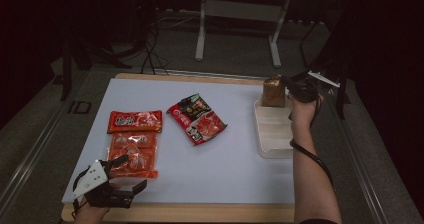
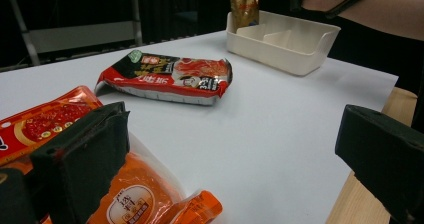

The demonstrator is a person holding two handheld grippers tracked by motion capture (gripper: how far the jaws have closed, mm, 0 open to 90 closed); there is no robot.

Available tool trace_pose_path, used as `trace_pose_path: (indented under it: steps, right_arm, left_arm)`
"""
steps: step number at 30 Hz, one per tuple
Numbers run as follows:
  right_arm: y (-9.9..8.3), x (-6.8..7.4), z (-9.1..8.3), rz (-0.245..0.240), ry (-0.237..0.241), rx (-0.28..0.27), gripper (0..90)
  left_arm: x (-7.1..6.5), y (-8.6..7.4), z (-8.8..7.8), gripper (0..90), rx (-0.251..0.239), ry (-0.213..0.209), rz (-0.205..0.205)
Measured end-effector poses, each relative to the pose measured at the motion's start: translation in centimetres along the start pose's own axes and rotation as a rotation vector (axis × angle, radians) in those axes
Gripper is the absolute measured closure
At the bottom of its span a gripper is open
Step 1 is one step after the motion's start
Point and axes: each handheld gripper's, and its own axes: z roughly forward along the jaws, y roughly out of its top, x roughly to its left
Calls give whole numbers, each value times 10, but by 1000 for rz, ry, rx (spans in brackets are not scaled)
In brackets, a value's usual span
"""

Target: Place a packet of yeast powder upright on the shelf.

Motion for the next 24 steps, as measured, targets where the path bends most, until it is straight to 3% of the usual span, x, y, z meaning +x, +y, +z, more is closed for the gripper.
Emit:
trace_pose_path:
  steps: [4,6,8,9,13,16,24]
  right_arm:
    - [0,-2,-5,-25,-54,10,851]
    - [2,-1,-7,-43,-58,22,831]
    - [5,4,-9,-92,-83,33,780]
    - [6,6,-11,-117,-84,35,723]
    - [14,14,-19,-178,-86,41,665]
    - [20,20,-27,-170,-90,53,607]
    - [28,36,-47,-254,-103,22,412]
  left_arm:
    - [0,0,0,14,1,1,-2]
    - [0,0,1,14,1,-1,-3]
    - [0,0,1,14,0,-1,-3]
    - [0,0,1,14,0,-2,-4]
    - [0,0,2,14,-2,-7,-5]
    - [-1,0,2,14,-2,-9,-4]
    - [-3,1,4,14,-6,-20,-8]
